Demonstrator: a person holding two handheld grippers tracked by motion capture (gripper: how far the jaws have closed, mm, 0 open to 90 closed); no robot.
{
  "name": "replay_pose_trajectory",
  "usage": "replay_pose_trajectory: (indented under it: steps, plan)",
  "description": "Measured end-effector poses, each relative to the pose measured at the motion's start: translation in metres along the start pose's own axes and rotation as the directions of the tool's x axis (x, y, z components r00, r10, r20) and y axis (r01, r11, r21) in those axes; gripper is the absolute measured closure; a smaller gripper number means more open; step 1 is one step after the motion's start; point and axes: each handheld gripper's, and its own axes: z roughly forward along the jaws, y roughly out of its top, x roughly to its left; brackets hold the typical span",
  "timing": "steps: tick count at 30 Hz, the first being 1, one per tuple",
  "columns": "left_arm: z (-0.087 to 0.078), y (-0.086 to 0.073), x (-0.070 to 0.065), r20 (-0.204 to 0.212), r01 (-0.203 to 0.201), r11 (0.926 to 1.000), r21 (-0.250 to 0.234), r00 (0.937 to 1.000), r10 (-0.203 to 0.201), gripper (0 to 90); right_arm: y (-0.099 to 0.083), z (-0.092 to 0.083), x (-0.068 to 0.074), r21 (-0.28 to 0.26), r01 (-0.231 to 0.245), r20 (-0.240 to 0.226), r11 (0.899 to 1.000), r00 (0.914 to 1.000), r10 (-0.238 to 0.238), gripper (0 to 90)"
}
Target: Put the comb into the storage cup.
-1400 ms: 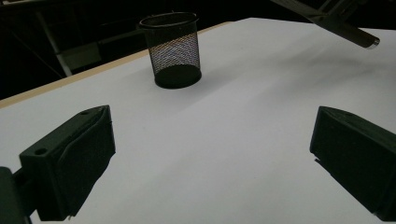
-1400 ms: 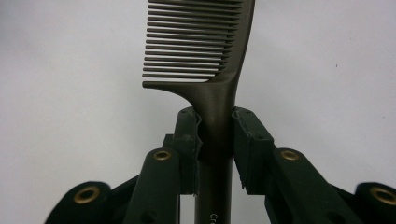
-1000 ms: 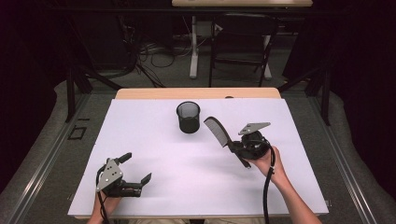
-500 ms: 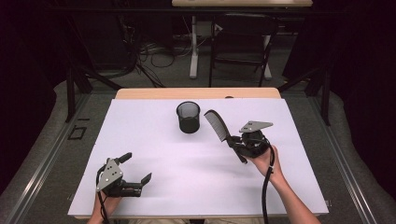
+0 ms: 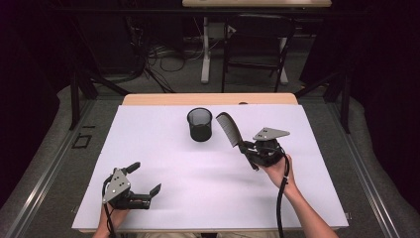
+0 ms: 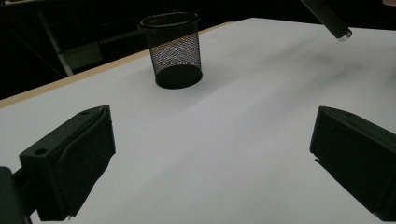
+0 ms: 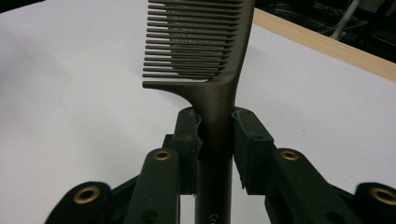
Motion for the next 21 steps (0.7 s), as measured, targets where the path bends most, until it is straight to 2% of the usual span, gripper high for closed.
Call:
replay_pose_trajectory:
  steps: [21]
  plan:
    - [-0.001, 0.0, 0.001, -0.012, 0.011, 0.9999, -0.004, 0.9999, -0.011, 0.1, 0.011, 0.0, 0.003, -0.076, 0.021, 0.022, 0.997, 0.9996, -0.02, 72.6]
